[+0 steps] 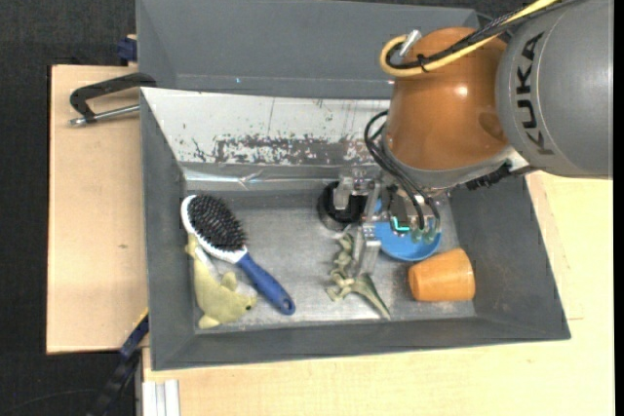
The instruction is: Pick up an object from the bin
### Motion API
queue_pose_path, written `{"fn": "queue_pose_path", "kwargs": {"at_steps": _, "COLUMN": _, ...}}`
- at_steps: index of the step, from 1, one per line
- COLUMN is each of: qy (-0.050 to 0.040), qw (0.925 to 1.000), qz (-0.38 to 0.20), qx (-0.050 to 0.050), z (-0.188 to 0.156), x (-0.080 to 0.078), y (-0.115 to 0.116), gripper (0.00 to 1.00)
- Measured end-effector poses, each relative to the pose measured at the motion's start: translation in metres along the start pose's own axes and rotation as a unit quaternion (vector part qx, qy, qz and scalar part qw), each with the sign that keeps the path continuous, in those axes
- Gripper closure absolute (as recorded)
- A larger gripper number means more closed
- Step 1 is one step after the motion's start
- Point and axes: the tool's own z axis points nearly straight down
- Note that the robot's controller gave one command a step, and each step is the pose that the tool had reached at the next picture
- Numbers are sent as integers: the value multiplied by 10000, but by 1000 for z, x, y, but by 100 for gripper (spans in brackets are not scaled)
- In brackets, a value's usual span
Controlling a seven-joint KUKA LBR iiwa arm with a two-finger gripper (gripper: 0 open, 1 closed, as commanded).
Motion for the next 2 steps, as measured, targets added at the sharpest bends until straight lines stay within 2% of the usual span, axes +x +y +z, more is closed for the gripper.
{"fn": "queue_pose_path", "kwargs": {"at_steps": 1, "qy": -63, "qw": 9955, "qz": 949, "qx": -5, "z": 23, "x": -52, "y": -25, "gripper": 0}}
{"fn": "queue_pose_path", "kwargs": {"at_steps": 2, "qy": -17, "qw": 9951, "qz": 991, "qx": 0, "z": 110, "x": -57, "y": -26, "gripper": 0}}
